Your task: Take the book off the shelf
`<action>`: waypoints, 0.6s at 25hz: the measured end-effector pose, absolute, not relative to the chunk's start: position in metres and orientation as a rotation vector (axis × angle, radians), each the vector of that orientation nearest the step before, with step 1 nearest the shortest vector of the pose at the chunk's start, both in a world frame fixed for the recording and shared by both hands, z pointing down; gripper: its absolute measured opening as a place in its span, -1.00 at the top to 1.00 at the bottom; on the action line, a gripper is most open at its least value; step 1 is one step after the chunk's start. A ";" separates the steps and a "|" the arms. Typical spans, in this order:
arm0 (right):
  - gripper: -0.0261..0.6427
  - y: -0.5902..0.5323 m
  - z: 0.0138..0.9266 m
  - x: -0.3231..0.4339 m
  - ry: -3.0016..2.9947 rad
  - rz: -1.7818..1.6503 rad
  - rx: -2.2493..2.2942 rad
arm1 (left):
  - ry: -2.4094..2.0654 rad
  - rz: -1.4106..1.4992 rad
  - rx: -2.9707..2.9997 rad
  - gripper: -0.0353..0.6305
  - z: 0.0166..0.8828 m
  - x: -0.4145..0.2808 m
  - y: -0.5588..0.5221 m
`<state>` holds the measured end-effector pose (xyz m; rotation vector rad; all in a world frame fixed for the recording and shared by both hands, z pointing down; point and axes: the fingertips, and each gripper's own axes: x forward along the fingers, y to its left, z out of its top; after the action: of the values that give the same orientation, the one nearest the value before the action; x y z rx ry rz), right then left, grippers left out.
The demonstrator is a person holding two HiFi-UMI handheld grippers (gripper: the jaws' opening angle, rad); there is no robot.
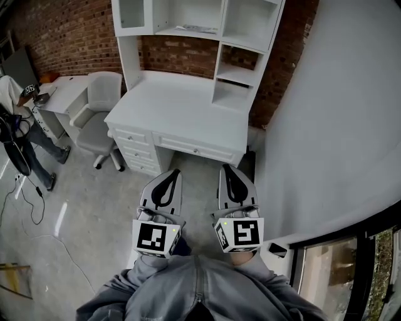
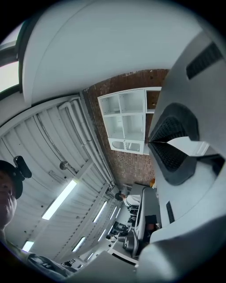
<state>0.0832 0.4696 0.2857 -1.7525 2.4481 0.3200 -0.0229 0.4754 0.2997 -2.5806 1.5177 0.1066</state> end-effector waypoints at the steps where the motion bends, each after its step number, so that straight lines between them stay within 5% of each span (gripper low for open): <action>1: 0.84 0.468 0.286 0.083 2.449 0.323 -1.752 | 1.518 0.109 -2.582 0.88 0.300 -0.024 0.473; 15: 0.84 0.371 0.300 0.067 2.471 0.332 -1.771 | 1.486 0.137 -2.614 0.88 0.315 -0.036 0.370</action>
<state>0.0670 0.3712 0.3004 -1.7711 2.4706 0.3322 -0.0363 0.3699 0.3148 -2.6145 1.4864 0.1365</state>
